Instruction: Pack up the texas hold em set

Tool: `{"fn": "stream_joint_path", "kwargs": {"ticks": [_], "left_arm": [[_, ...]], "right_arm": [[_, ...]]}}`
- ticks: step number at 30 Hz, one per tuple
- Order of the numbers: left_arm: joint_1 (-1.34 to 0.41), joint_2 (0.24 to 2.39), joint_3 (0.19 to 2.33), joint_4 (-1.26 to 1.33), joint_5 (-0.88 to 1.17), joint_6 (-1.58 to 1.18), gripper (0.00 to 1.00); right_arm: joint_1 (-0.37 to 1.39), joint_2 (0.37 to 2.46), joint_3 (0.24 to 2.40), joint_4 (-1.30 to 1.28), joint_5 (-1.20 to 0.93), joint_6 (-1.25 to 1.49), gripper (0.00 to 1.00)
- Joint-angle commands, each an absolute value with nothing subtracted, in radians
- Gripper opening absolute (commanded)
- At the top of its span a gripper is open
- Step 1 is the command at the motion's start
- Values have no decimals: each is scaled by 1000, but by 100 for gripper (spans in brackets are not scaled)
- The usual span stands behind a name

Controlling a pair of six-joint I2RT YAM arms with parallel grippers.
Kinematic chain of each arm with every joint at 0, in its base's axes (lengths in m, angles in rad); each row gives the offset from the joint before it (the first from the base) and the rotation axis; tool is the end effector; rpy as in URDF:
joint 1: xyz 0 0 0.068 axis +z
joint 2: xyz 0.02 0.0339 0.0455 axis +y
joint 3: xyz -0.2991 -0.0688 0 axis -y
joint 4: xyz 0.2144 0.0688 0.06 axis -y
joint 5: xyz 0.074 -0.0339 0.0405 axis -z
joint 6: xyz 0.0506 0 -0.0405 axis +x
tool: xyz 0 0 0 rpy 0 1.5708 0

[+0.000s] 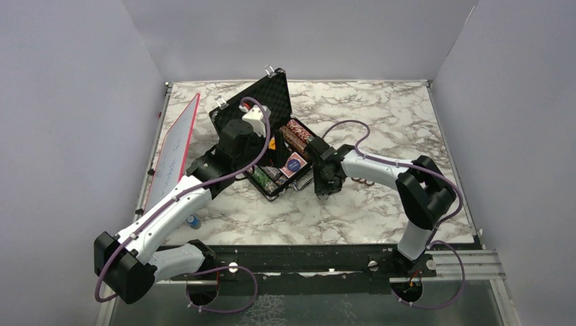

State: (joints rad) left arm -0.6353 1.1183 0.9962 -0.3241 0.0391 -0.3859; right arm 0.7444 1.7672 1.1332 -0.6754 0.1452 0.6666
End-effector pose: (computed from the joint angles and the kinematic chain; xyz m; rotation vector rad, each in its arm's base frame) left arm 0.1773 -0.1332 0.3622 0.2848 2.0656 -0.6776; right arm 0.2394 0.2105 0.2083 -0.0836 2.8469 0.0851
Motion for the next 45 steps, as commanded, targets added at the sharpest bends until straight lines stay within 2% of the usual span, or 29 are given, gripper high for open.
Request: {"fn": "stream_joint_path", "kwargs": {"ticks": [1,4,10,14,20,30,40,42,45], "left_arm": [[-635,1128,846,-128,266,-520,89],[-635,1143,764,-18,315,-562,89],[-636,1168,623,239,348,-674,81],[-648,1211,557,419,389,-767,81],[-653,1250,530,485,398,-808,79],[-654,1280,518,523,400,-847,55],[-655,1317,528,536,390,-882,52],[-655,1326,536,543,382,-899,48],[-655,1328,541,562,378,-918,36]], "right_arm": [[743,1628,1132,-678,153,759,35],[739,1574,1135,-688,126,822,35],[735,1491,1117,-639,27,977,36],[735,1474,1097,-597,-49,1121,36],[733,1441,1057,-528,-68,1285,36],[705,1435,1037,-514,-97,1365,36],[693,1429,1029,-471,-141,1388,36],[692,1429,1030,-460,-153,1394,36],[691,1432,1030,-457,-171,1395,36]]}}
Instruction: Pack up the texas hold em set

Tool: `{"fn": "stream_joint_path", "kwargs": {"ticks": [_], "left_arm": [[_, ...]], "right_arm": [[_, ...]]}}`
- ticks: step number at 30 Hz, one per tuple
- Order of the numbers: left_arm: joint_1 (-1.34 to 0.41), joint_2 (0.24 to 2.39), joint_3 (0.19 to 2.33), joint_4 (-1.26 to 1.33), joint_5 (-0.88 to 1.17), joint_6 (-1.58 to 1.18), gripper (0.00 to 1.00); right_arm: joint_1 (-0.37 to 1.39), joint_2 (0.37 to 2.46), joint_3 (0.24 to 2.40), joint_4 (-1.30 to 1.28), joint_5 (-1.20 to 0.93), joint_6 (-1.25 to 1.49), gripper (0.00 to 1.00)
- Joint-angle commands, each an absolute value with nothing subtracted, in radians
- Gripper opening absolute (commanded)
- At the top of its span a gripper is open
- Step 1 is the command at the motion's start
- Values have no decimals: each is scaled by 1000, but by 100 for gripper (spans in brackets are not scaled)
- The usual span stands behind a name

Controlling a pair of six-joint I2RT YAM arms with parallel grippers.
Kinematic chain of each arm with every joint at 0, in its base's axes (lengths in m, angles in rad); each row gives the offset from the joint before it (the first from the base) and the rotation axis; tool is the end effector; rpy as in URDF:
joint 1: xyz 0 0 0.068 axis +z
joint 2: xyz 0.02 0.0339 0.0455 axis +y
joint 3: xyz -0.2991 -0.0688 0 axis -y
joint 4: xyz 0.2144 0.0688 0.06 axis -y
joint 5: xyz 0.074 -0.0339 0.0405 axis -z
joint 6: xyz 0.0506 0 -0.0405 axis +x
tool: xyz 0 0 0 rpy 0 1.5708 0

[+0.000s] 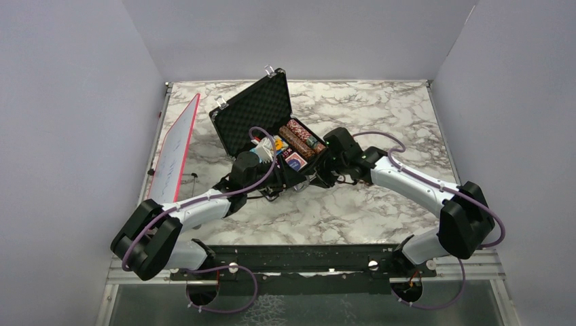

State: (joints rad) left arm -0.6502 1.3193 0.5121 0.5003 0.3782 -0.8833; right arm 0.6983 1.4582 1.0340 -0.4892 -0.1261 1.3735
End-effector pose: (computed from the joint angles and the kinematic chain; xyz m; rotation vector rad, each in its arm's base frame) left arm 0.1897 -0.1677 0.2532 0.0478 2.1104 -1.3500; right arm 0.2122 0.1864 0.2788 0.8617 2.6348 0.9024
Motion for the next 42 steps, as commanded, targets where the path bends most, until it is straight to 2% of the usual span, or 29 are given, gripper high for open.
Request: {"fn": "stream_joint_path", "kwargs": {"ticks": [1,6,7,10,12,14,15,21,29,38,42], "left_arm": [[-654,1328,543,563,375,-920,31],[-654,1328,547,563,365,-899,2],[-654,1326,548,563,364,-883,0],[-653,1302,544,542,360,-788,0],[-652,1284,574,428,359,-674,0],[-653,1271,633,242,340,-535,0],[-653,1267,666,156,325,-466,0],[-653,1288,831,-248,323,-178,0],[-654,1405,1040,-601,323,151,0],[-653,1448,1039,-657,217,255,0],[-653,1453,1026,-656,243,259,0]], "right_arm": [[692,1435,1029,-459,-176,1395,36],[690,1438,1019,-444,-202,1371,36],[689,1438,1027,-454,-197,1361,39],[672,1427,1059,-488,-181,1298,59],[654,1405,1084,-516,-161,1237,74],[638,1364,1103,-555,-112,1190,83],[634,1338,1101,-565,-78,1167,84],[624,1167,1017,-607,102,1095,83],[624,1101,947,-688,164,1097,81],[623,1159,969,-719,144,1088,80],[623,1201,991,-719,139,1080,79]]}}
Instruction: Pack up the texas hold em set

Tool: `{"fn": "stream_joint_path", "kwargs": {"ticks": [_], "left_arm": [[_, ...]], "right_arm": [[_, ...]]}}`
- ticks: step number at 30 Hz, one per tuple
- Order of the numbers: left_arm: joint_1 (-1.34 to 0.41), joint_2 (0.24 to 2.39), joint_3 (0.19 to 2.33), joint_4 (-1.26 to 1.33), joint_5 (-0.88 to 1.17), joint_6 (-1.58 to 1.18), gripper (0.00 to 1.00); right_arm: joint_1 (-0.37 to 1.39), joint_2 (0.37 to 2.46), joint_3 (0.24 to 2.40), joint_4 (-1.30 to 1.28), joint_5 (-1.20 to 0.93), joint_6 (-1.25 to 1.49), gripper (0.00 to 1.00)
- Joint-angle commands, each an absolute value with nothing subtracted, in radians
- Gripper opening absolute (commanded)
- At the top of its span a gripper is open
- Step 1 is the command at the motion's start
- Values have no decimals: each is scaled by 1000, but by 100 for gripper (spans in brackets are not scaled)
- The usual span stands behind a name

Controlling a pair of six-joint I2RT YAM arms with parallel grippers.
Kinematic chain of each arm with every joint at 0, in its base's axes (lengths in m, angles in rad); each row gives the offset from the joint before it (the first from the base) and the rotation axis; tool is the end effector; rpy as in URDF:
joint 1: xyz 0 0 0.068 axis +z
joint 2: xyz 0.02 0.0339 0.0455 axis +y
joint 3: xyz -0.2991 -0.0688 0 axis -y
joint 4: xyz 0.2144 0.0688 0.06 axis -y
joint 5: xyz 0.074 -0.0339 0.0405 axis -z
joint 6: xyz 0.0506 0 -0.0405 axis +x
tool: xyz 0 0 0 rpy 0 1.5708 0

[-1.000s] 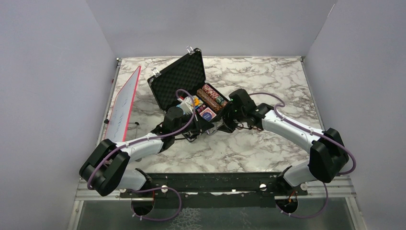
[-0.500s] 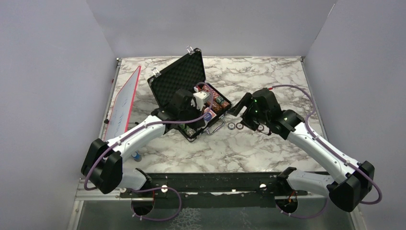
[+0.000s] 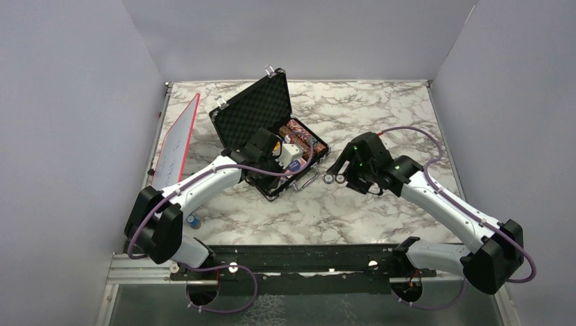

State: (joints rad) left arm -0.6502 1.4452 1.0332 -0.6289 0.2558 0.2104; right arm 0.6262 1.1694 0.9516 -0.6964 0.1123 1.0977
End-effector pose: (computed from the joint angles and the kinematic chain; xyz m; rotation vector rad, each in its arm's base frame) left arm 0.2033 -0.1707 0.2733 1.1842 2.3593 -0.4872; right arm 0.1664 0.1134 0.3026 0.6490 2.4907 0.5712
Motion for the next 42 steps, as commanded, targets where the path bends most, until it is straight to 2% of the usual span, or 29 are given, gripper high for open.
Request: {"fn": "stream_joint_path", "kwargs": {"ticks": [1,7,16,28,42], "left_arm": [[-653,1457,1024,-656,238,259,0],[-653,1474,1023,-637,170,248,0],[-654,1488,1038,-631,201,245,0],[-653,1391,1016,-611,258,257,0],[-653,1489,1027,-617,279,250,0]], "right_arm": [[623,1207,991,-712,135,1080,79],[623,1229,982,-689,112,1080,79],[623,1220,974,-693,123,1075,79],[621,1215,923,-652,74,1083,79],[621,1215,910,-658,58,1086,79]]}}
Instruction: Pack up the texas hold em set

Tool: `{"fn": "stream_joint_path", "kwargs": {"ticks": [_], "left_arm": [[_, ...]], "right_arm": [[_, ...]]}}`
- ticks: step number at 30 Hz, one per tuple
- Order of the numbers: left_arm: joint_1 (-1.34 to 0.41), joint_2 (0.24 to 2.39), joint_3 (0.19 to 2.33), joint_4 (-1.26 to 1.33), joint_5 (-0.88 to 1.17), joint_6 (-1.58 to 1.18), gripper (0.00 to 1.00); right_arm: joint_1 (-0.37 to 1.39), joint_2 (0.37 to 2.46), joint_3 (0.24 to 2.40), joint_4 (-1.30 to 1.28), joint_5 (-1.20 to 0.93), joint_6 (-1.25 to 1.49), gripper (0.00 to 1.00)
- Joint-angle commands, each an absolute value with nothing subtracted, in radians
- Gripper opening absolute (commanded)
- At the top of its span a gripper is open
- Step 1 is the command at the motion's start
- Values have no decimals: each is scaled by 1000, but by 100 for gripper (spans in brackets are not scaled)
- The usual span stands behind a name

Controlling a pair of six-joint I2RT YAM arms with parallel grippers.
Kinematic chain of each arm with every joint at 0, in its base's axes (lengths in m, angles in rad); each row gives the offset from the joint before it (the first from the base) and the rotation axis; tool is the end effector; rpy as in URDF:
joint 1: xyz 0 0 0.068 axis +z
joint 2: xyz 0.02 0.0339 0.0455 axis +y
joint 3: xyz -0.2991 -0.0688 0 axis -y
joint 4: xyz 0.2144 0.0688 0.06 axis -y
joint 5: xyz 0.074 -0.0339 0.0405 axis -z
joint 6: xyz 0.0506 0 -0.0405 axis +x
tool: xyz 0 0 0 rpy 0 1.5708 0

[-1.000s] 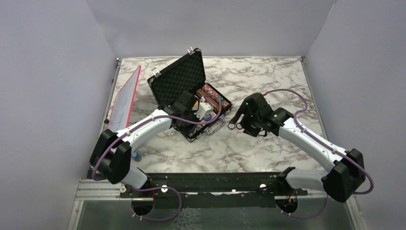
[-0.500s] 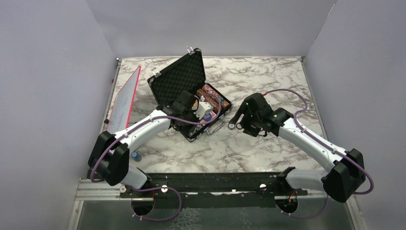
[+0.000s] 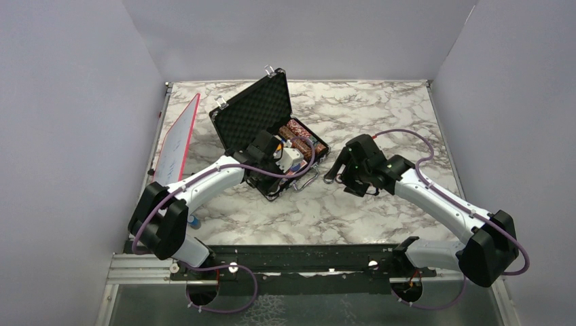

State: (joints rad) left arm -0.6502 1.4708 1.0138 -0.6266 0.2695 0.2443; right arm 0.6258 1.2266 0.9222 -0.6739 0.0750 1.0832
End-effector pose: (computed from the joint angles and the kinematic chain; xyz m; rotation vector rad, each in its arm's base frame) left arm 0.2040 -0.1720 0.2619 1.2391 2.3747 -0.4896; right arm 0.1733 0.1206 0.2848 0.6292 2.5696 0.5438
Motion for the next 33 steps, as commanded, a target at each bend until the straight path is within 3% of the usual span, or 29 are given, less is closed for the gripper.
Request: {"fn": "stream_joint_path", "kwargs": {"ticks": [1,10,23,33], "left_arm": [[-654,1492,1026,-618,264,248,0],[-653,1502,1053,-613,70,224,0],[-653,1449,1058,-626,202,245,0],[-653,1466,1056,-634,177,243,0]], "right_arm": [[621,1215,910,-658,58,1085,79],[621,1241,922,-653,56,1066,79],[619,1283,951,-637,41,1045,79],[615,1306,956,-624,25,1039,78]]}}
